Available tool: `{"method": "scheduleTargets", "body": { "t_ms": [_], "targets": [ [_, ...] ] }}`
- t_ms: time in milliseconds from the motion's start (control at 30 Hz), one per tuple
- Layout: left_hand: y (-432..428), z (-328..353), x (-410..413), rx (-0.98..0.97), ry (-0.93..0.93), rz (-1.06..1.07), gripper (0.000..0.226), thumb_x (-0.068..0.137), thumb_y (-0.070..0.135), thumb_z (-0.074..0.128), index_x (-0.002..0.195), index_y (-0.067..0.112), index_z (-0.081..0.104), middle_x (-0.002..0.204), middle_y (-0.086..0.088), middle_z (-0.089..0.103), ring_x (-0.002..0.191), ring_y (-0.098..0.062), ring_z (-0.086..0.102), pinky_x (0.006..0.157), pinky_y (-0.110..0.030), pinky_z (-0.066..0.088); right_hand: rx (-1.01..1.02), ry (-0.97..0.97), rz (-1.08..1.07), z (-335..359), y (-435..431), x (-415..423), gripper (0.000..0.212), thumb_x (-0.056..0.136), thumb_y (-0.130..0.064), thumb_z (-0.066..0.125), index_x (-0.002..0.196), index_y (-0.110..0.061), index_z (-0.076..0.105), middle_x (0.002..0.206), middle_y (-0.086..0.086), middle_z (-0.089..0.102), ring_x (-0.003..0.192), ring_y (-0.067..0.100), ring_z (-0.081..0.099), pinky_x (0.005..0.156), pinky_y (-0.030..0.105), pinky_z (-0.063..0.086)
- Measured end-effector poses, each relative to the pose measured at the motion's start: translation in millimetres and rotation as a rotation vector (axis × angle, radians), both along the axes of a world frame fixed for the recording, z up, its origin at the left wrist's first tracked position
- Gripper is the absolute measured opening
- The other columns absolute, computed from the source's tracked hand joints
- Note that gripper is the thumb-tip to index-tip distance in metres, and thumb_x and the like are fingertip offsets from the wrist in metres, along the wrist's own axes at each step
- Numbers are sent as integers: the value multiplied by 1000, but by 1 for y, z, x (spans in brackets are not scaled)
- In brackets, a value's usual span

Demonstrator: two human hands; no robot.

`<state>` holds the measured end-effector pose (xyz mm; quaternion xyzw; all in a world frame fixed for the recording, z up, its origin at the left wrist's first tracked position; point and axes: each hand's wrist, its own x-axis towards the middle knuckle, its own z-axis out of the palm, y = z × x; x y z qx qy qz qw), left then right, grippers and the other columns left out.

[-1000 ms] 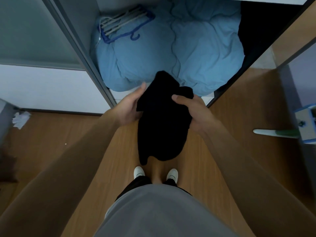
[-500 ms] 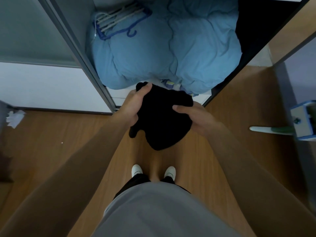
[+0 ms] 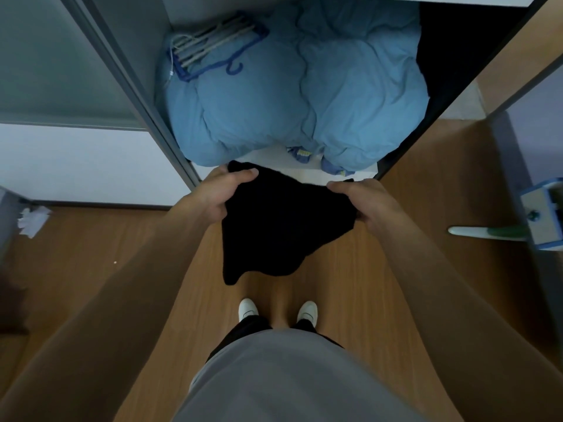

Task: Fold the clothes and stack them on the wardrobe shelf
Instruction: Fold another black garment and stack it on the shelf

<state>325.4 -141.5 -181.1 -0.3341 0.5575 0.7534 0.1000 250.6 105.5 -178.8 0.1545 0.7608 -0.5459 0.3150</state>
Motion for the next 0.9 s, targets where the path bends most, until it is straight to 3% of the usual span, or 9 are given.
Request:
{"method": "scheduleTargets", "body": {
  "t_ms": [100,167,300,367,433,500,600,733,900],
  "targets": [
    [4,0,-5,-2,-10,53,68,93,13,69,151,26,36,104,4,60,90,-15,70,58,-20,56,-76,140,146,-1,0,8,89,71,-47,85,146,-26,42,123,-20,59,105,-3,63,87,16,50],
    [7,0,-8,-1,-11,38,63,93,14,69,148,29,42,110,1,62,93,-15,69,59,-19,56,-78,147,348,0,-7,18,103,65,-53,86,151,-39,33,134,-24,45,121,-4,47,97,16,40],
    [12,1,-4,144,50,38,51,90,22,72,138,23,55,105,0,73,85,-11,75,64,-19,57,-131,175,427,-3,-19,30,61,78,-18,84,134,-26,61,119,-8,70,108,12,67,86,17,52],
    [11,-6,3,181,139,-34,65,87,27,74,146,30,46,117,8,69,105,-8,70,78,-20,56,-161,182,350,-1,-17,29,39,81,-9,80,117,-21,72,98,-3,77,89,13,74,73,16,56],
    [11,-11,10,8,218,-209,79,89,25,75,152,42,30,145,13,44,131,-8,52,102,-23,47,-137,179,317,1,-12,25,30,81,-11,81,110,-16,74,95,1,78,86,16,75,74,20,59],
    [16,-13,14,-133,306,-289,76,93,16,69,152,44,30,153,8,39,135,-12,48,111,-29,41,-105,167,326,2,-9,22,30,80,-16,82,109,-15,75,95,3,78,87,18,75,78,24,60],
    [24,-8,9,-203,367,-211,46,98,4,57,137,27,58,122,-1,68,113,-16,65,100,-28,50,-60,117,373,7,-8,17,33,77,-29,85,106,-19,74,89,-3,79,83,14,75,73,23,59],
    [30,1,0,-407,282,-151,34,92,0,55,102,24,77,108,2,75,101,-16,70,91,-27,55,49,99,430,15,1,6,35,71,-46,87,97,-26,75,82,-10,77,74,5,74,62,16,54],
    [18,2,-2,-492,225,-243,44,85,0,64,122,23,69,117,2,70,102,-15,69,94,-31,56,151,127,545,21,18,2,42,71,-40,88,101,-38,59,94,-22,59,72,-10,65,52,1,43]
  ]
}}
